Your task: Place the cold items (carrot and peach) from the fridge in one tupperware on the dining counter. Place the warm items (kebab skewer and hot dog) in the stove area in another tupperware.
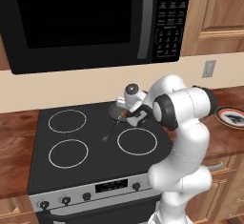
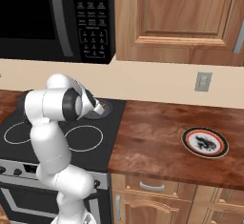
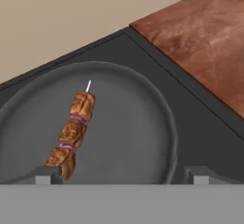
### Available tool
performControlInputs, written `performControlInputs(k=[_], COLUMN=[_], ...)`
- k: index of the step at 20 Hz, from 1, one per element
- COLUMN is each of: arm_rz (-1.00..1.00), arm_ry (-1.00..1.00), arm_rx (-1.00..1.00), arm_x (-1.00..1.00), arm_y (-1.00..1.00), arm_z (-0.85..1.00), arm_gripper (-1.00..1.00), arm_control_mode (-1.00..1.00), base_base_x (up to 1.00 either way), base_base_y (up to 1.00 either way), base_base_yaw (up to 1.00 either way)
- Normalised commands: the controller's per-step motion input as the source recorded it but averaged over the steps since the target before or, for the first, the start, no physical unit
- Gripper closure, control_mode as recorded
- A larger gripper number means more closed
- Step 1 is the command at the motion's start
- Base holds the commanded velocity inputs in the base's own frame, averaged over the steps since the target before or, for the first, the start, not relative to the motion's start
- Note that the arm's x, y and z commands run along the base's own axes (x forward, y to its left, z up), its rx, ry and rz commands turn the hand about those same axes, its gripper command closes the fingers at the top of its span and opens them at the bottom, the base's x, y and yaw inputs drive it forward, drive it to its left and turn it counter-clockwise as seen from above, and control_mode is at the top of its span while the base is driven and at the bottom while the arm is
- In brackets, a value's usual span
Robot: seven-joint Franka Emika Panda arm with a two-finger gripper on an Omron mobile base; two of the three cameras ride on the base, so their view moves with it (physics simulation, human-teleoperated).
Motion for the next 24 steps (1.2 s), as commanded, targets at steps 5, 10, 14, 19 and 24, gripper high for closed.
performControlInputs(k=[5, 10, 14, 19, 24], arm_rz=[0.00, 0.00, 0.00, 0.00, 0.00], arm_ry=[0.08, 0.02, 0.00, 0.03, 0.12], arm_rx=[-0.07, -0.04, 0.00, 0.00, -0.01], arm_x=[0.43, 0.42, 0.34, 0.34, 0.21], arm_y=[0.05, 0.16, 0.14, 0.06, 0.00], arm_z=[-0.36, -0.24, -0.15, -0.27, -0.69], arm_gripper=[-1.00, -1.00, -1.00, -1.00, -1.00], arm_control_mode=[-1.00, -1.00, -1.00, -1.00, -1.00], base_base_x=[0.00, 0.00, 0.00, 0.00, 0.00], base_base_y=[0.00, 0.00, 0.00, 0.00, 0.00], base_base_yaw=[0.00, 0.00, 0.00, 0.00, 0.00])
